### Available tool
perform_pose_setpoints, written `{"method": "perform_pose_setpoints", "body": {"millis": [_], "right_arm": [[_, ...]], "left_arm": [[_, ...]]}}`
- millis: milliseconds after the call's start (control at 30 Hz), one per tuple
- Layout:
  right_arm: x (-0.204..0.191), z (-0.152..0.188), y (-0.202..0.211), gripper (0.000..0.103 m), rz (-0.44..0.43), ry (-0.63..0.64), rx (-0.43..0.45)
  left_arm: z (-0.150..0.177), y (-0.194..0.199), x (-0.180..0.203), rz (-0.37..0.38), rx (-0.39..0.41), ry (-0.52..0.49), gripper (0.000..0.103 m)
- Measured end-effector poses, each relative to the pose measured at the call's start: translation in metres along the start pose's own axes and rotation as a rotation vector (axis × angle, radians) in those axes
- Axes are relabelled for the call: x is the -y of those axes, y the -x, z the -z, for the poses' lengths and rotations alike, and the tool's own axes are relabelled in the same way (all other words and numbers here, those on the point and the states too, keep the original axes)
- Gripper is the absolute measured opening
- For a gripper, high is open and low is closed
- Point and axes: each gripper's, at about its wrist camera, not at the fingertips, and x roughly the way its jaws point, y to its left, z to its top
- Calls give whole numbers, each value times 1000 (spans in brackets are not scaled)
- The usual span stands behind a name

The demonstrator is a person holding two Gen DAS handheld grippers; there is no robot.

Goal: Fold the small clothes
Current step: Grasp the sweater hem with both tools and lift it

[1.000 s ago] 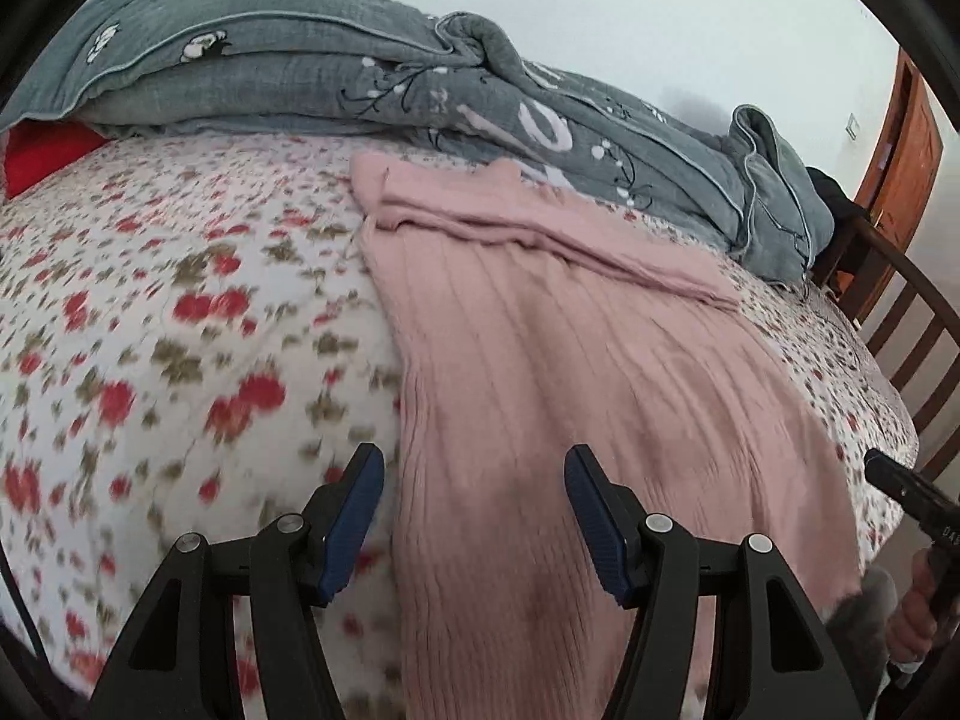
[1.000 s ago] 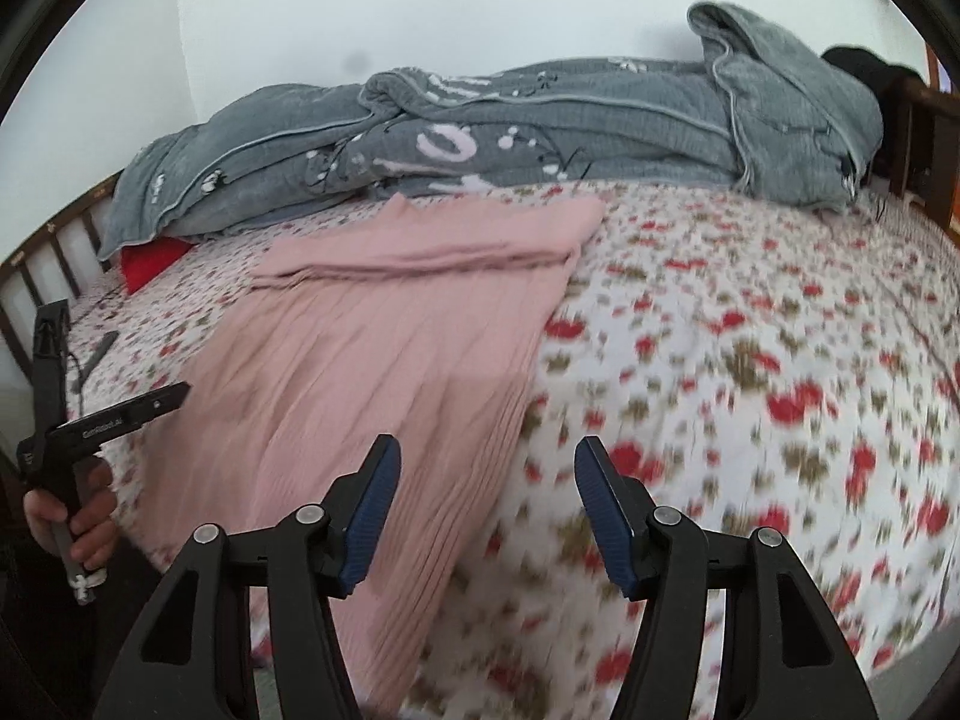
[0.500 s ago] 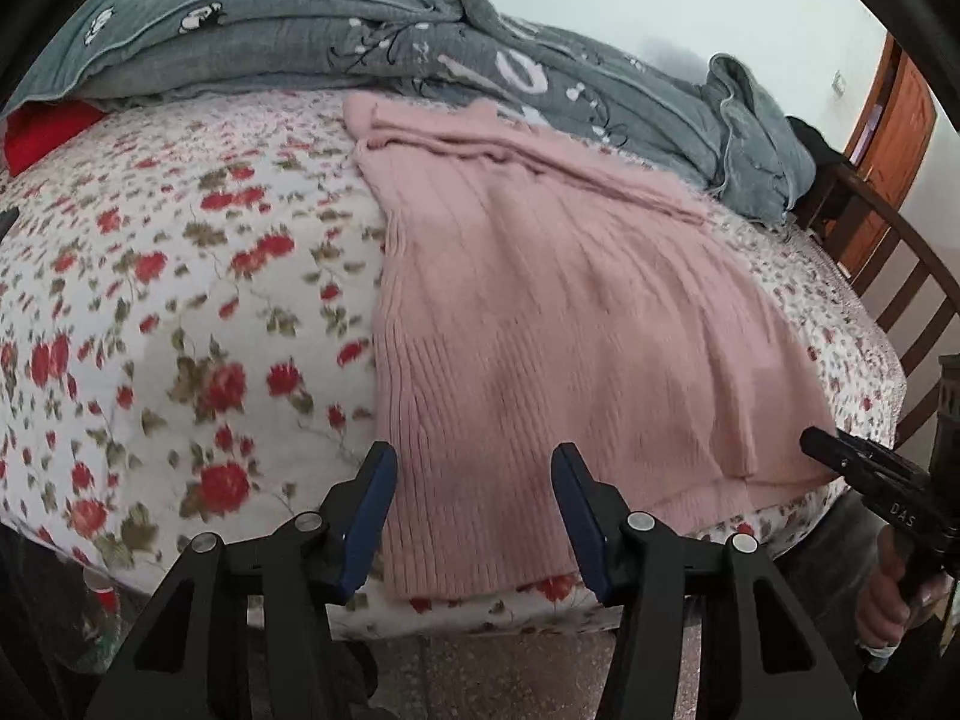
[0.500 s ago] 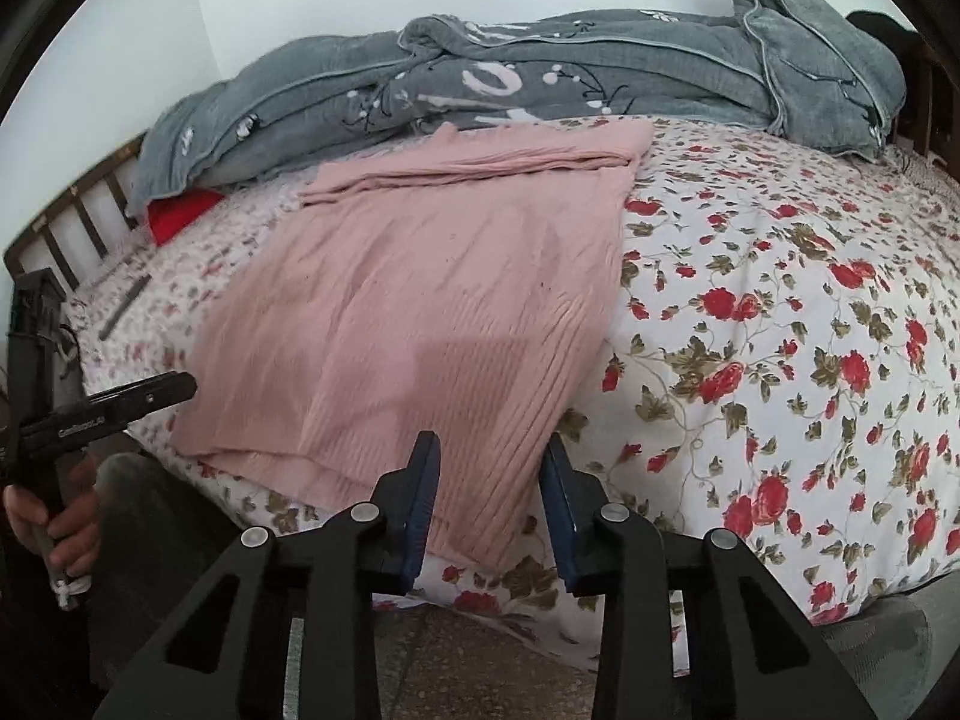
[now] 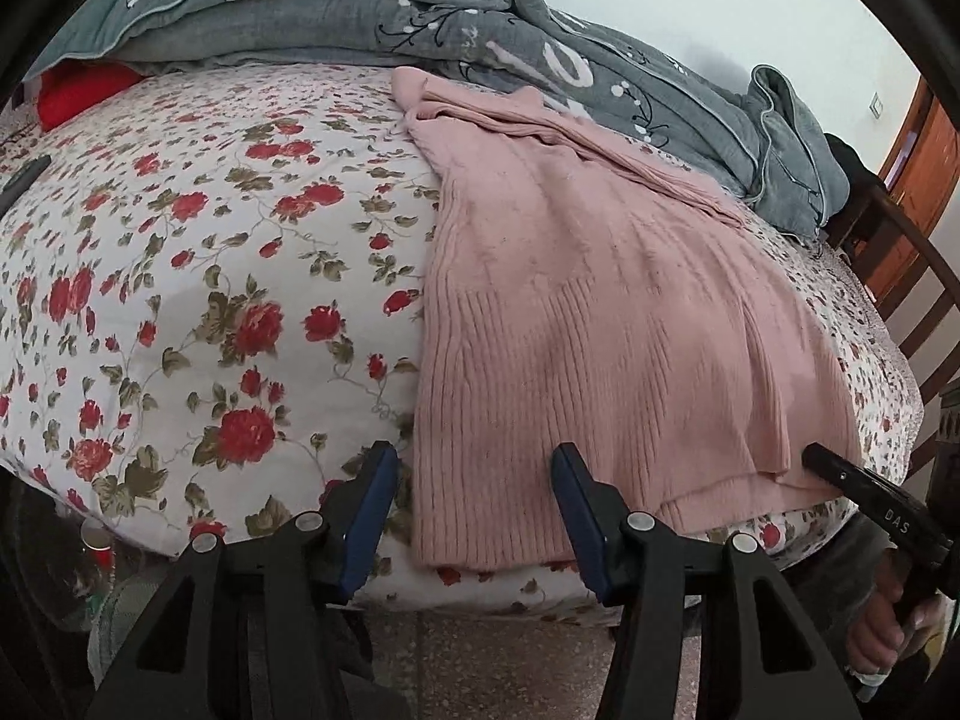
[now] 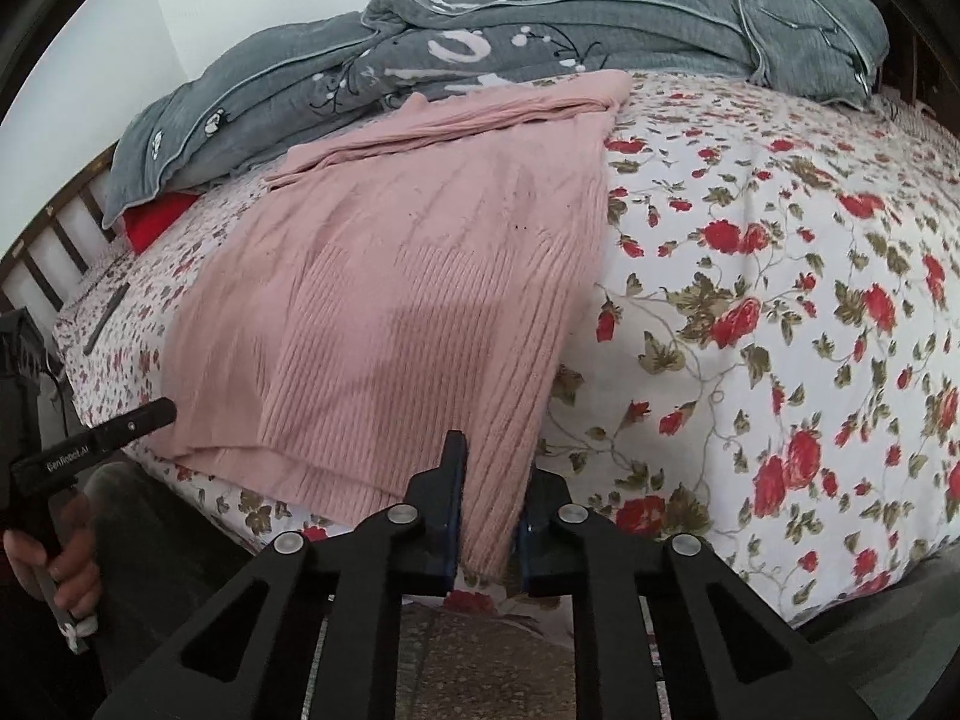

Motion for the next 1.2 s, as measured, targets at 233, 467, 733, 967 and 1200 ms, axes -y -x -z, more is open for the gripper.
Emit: {"method": "perform_pose_setpoints", "body": {"millis": [233,467,733,967,1200], "right_arm": [[-6,-2,13,6,25,32,62],[18,-8,47,5,-8,-18,170],[27,1,24,5,4,-39,85],[31,1,17,14,-11,-49,37],[38,3,14,29,-33,-106,24]], "left_arm": [[-4,5,-11,35,26,62,8],[-10,33,-40,78,95,123,7],[-8,20,-40,74,53,118,7],[-2,16,-32,59,19,72,17],[3,8,-29,76,-24,66,29]]}}
